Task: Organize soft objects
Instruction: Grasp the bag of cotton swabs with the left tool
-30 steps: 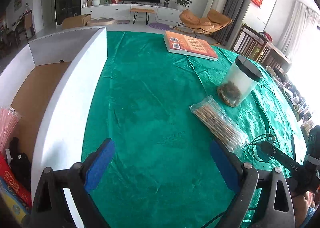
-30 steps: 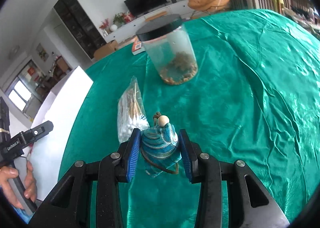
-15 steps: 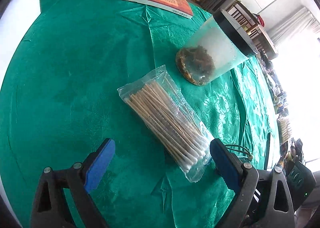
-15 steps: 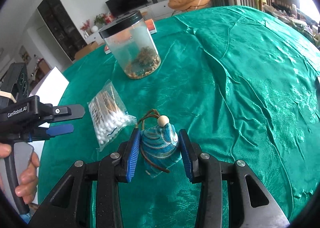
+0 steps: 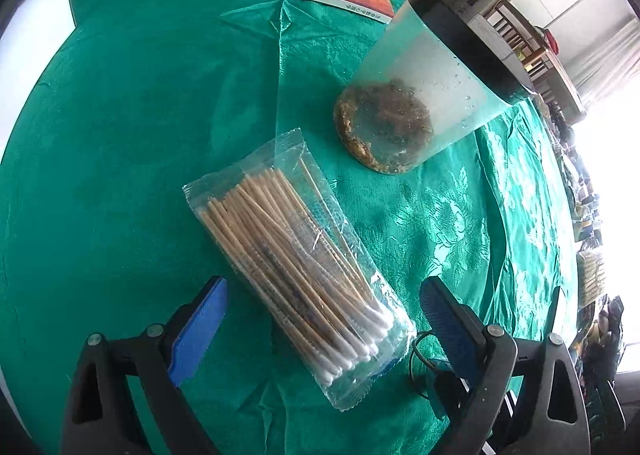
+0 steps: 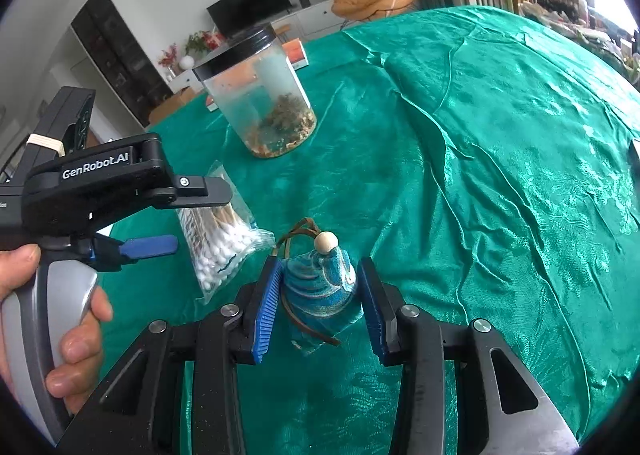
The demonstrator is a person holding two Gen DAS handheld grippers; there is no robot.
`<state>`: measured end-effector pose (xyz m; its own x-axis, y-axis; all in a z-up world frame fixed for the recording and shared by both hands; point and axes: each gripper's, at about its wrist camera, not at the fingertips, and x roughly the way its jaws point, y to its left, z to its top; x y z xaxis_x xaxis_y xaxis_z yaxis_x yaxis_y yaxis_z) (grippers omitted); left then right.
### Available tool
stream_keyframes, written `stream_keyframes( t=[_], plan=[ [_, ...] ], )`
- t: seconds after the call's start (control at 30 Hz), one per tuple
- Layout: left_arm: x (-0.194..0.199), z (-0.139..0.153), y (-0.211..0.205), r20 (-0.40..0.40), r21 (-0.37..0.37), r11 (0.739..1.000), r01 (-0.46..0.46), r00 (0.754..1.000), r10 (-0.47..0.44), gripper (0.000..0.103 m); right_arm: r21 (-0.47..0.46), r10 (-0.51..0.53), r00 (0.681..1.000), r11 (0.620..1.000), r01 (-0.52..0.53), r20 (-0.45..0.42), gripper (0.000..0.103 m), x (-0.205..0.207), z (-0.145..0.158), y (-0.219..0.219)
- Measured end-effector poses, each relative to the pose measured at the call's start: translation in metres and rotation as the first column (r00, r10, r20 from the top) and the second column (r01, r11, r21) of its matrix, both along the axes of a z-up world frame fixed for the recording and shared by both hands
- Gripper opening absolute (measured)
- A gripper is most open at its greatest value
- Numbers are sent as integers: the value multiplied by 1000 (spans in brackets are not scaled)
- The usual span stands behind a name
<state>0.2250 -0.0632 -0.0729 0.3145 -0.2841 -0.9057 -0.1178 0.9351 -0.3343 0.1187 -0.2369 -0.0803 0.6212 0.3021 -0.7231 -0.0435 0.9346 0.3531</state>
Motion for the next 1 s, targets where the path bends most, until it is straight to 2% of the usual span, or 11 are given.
stream_keyframes(
  t=[0.1, 0.17, 0.23, 0.33, 0.57, 0.67, 0.7, 0.73, 0.83, 0.93, 1.0],
  plan=[
    [4, -8, -11, -1, 71, 997, -18, 1000, 18, 95, -8, 7, 1000, 1000, -7, 2, 41, -1, 1, 3],
    [3, -10, -24, 20, 164, 986, 19, 1000, -23, 95, -12, 12, 1000, 1000, -12, 4, 41, -1, 2, 4],
    [0, -11, -30, 38, 216, 975, 49, 998, -58, 95, -7, 10, 1000, 1000, -10, 5, 41, -2, 2, 3],
    [-7, -10, -25, 80, 206, 978, 45, 995, -63, 89, 3, -1, 1000, 1000, 1, 3, 41, -3, 2, -1],
    [-12, -7, -14, 98, 201, 978, 47, 993, -68, 80, 0, -4, 1000, 1000, 4, 5, 41, -3, 2, 0],
    [-15, -6, -15, 127, 208, 977, 53, 989, -80, 65, 2, -10, 1000, 1000, 10, 7, 41, -4, 3, -2],
    [-15, -6, -13, 136, 202, 977, 61, 987, -90, 54, 2, -13, 1000, 1000, 13, 7, 41, -4, 3, -2],
    [-14, -5, -10, 143, 190, 979, 70, 985, -98, 48, 0, -20, 1000, 1000, 20, 10, 41, -4, 4, -3],
    [-12, 2, 3, 173, 155, 986, 61, 981, -88, 38, -10, -79, 996, 997, 80, 28, 41, -6, 9, -12],
    [-8, 12, 20, 207, 135, 990, 25, 977, -53, 35, -31, -159, 985, 986, 161, 61, 41, 5, 17, -30],
    [-4, 19, 31, 221, 129, 992, 1, 975, -29, 35, -12, -200, 977, 979, 202, 78, 41, 24, 23, -46]
  ],
)
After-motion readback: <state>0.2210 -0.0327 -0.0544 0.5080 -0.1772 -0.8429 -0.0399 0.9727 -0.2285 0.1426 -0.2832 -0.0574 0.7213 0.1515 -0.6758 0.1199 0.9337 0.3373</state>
